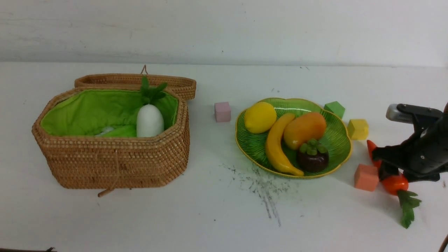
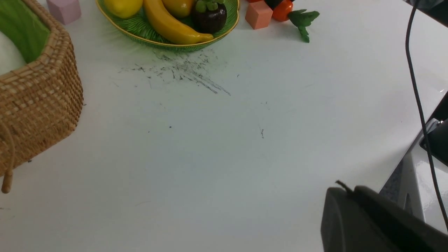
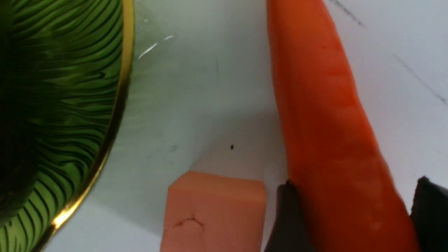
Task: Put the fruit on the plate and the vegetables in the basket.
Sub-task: Use the right arm to grab a carrot and put it into the left basket
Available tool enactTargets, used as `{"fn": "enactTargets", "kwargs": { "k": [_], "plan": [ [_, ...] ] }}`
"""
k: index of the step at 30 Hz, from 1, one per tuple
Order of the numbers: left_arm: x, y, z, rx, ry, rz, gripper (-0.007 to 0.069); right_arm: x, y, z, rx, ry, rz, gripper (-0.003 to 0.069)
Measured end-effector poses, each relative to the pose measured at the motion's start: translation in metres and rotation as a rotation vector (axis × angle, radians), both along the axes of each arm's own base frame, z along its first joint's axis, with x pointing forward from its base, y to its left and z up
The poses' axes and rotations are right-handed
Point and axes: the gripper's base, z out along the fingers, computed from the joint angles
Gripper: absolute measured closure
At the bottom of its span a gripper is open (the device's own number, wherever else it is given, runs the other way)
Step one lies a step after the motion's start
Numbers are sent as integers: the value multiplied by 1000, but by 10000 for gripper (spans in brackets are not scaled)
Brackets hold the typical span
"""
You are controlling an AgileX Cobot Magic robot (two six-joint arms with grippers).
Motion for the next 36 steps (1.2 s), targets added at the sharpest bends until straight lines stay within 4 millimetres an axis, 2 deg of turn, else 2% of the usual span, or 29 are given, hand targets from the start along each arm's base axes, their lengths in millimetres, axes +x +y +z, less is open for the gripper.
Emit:
{"fn": "enactTargets", "kwargs": {
  "k": [5, 7, 13, 15, 18, 21, 22, 24, 25, 26, 30, 32, 33, 35, 36],
  "plan": [
    [0, 0, 0, -4, 4, -3, 606, 3, 0, -9, 1, 8, -3, 232],
    [0, 0, 0, -4, 4, -3, 606, 4, 0, -12, 1, 10, -5, 268],
    [0, 0, 0, -4, 4, -3, 606, 4, 0, -12, -3, 16, 11, 276],
    [0, 0, 0, -4, 4, -3, 606, 0, 0, -7, -5, 30, 27, 276],
    [0, 0, 0, -4, 4, -2, 606, -9, 1, 16, 1, 14, 34, 276],
    [1, 1, 0, 7, -7, 4, 606, -27, 9, 67, 54, -76, 24, 276],
    [1, 1, 0, 11, -12, 7, 606, -31, 11, 77, 67, -99, 26, 276],
    [3, 2, 0, 28, -32, 19, 606, -45, 27, 108, 104, -173, 77, 276],
    [4, 3, 0, 36, -49, 30, 606, -55, 43, 130, 131, -238, 143, 276],
    [5, 4, 1, 39, -56, 38, 606, -59, 54, 140, 146, -266, 188, 276],
    [10, 7, 4, 45, -112, 99, 606, -76, 122, 196, 262, -452, 465, 276],
    [12, 8, 5, 41, -127, 120, 606, -80, 147, 209, 297, -502, 555, 276],
    [14, 10, 6, 41, -142, 144, 606, -82, 172, 222, 331, -560, 636, 276],
    [16, 12, 7, 36, -160, 173, 606, -81, 199, 232, 362, -620, 711, 276],
    [18, 13, 9, 34, -177, 200, 606, -78, 220, 240, 377, -673, 757, 276]
  ]
}}
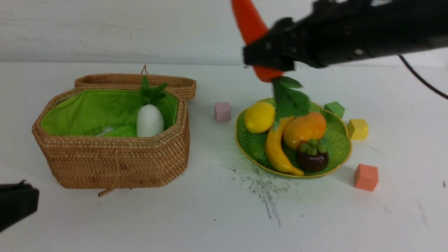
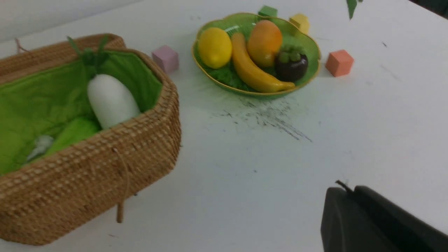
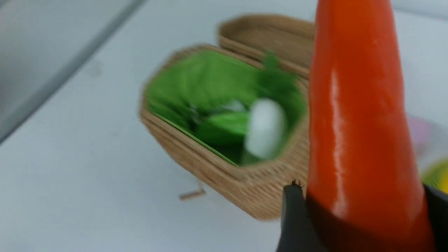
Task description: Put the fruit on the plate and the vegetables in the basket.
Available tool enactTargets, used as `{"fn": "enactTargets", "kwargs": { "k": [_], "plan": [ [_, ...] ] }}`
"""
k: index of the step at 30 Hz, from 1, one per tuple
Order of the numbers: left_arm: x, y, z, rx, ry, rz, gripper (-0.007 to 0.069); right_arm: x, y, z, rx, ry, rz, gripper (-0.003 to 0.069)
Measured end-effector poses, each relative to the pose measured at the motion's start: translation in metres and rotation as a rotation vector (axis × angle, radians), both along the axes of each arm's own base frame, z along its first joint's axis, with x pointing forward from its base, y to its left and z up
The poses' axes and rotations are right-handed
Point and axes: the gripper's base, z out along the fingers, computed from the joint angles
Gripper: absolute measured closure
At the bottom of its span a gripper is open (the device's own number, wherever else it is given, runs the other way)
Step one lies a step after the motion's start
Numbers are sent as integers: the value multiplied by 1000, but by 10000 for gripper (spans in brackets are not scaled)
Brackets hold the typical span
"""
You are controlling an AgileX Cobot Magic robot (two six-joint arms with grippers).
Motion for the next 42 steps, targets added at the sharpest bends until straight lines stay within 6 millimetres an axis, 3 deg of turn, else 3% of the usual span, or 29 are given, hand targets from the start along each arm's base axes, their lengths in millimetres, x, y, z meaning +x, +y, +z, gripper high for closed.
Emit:
{"fn": "enactTargets", "kwargs": {
  "k": [5, 11, 12, 14, 19, 23, 28, 32, 34, 35, 39, 42],
  "plan": [
    [6, 7, 4, -41, -26, 114, 606, 26, 85, -14, 30, -90, 103, 276],
    [9, 11, 6, -82, -29, 185, 604, 62, 152, -49, 20, -171, 154, 276],
    [9, 11, 6, -82, -29, 185, 604, 62, 153, -46, 24, -180, 155, 276],
    [9, 11, 6, -87, -28, 189, 603, 74, 169, -62, 9, -216, 168, 253],
    [9, 11, 6, -87, -23, 192, 603, 87, 181, -78, 0, -235, 169, 69],
    [9, 12, 5, -85, -21, 194, 602, 89, 181, -81, -24, -239, 177, -5],
    [9, 12, 5, -83, -18, 195, 601, 78, 165, -58, -47, -181, 235, 36],
    [9, 11, 5, -88, -12, 192, 600, 53, 114, -2, -88, -29, 273, 227],
    [9, 11, 5, -88, -11, 192, 600, 33, 80, 26, -154, 53, 263, 385],
    [9, 11, 5, -89, -11, 191, 600, 32, 77, 29, -161, 58, 259, 399],
    [8, 10, 4, -100, 3, 185, 600, 4, 37, 57, -298, 102, 194, 646],
    [7, 9, 4, -121, 15, 172, 600, -9, 19, 73, -311, 93, 107, 672]
  ]
}}
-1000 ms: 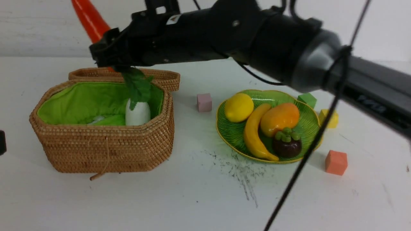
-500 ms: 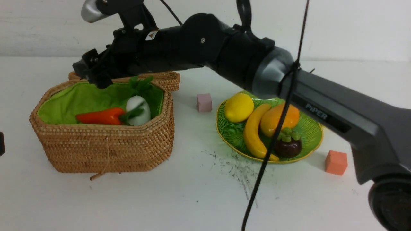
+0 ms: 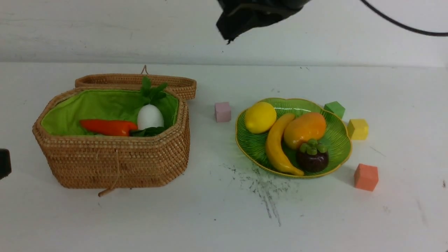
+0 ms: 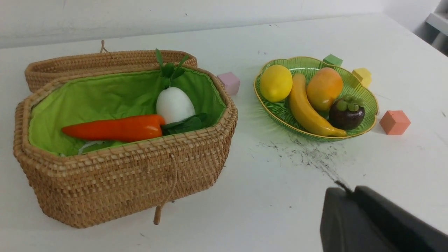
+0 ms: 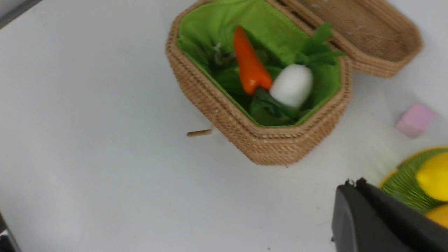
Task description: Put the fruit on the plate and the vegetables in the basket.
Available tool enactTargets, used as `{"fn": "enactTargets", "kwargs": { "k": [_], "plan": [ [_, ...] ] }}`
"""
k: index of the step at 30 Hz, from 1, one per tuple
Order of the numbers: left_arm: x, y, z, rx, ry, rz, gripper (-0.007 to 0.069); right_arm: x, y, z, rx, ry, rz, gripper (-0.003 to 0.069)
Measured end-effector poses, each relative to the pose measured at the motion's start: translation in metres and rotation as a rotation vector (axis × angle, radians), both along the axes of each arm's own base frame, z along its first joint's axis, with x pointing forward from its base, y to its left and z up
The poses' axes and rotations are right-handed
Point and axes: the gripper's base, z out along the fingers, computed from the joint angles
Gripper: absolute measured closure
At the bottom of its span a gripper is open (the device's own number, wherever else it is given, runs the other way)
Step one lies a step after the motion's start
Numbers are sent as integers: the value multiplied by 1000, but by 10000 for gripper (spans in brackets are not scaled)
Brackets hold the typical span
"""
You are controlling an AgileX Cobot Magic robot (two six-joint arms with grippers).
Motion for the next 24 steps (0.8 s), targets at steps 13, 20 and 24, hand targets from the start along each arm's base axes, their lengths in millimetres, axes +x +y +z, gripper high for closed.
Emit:
{"fn": "enactTargets", "kwargs": {
  "k": [13, 20, 24],
  "plan": [
    [-27, 7, -37, -191, -94, -150, 600, -136, -110, -22, -32, 120, -247, 658],
    [-37, 12, -81, -278, -169, -193, 599, -219, -167, -103, 37, 287, -408, 654],
    [-36, 9, -100, -296, -198, -211, 595, -248, -190, -140, 108, 303, -482, 654]
  ]
}}
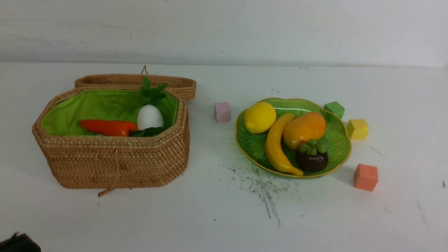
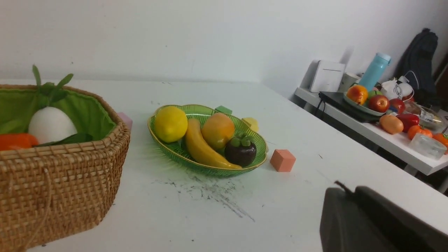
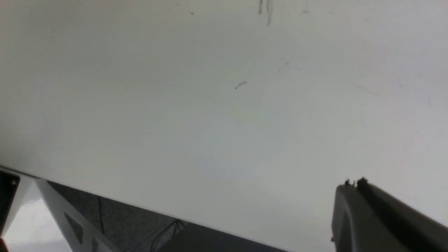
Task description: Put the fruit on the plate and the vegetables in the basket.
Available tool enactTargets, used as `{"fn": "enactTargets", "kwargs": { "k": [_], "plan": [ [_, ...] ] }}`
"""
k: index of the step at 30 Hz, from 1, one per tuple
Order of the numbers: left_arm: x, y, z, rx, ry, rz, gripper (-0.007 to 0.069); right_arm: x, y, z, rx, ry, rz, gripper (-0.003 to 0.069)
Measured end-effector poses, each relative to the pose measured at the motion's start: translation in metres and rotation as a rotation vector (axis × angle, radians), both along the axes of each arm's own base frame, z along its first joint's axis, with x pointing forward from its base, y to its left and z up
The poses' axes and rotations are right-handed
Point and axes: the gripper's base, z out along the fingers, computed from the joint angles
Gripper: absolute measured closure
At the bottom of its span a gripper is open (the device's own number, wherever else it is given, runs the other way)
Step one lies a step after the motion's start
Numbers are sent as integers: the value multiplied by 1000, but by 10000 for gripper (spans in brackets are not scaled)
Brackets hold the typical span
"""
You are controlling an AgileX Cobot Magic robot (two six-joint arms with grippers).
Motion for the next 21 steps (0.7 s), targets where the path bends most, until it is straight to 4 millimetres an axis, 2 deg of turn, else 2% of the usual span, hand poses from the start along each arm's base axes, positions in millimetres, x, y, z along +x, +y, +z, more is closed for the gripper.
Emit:
{"fn": "enactTargets", "kwargs": {
  "k": [3, 5, 13, 21],
  "plan": [
    [2, -3, -12, 23, 21, -1, 596, -7, -7, -14, 0, -14, -24, 652],
    [3, -4, -18, 38, 36, 0, 594, -6, -9, -16, 1, -37, -34, 649],
    [7, -7, -41, 93, 91, 2, 587, -5, -9, -18, -6, -47, -40, 638],
    [8, -7, -49, 120, 119, 6, 585, -5, -9, -18, -8, -50, -42, 631]
  ]
}}
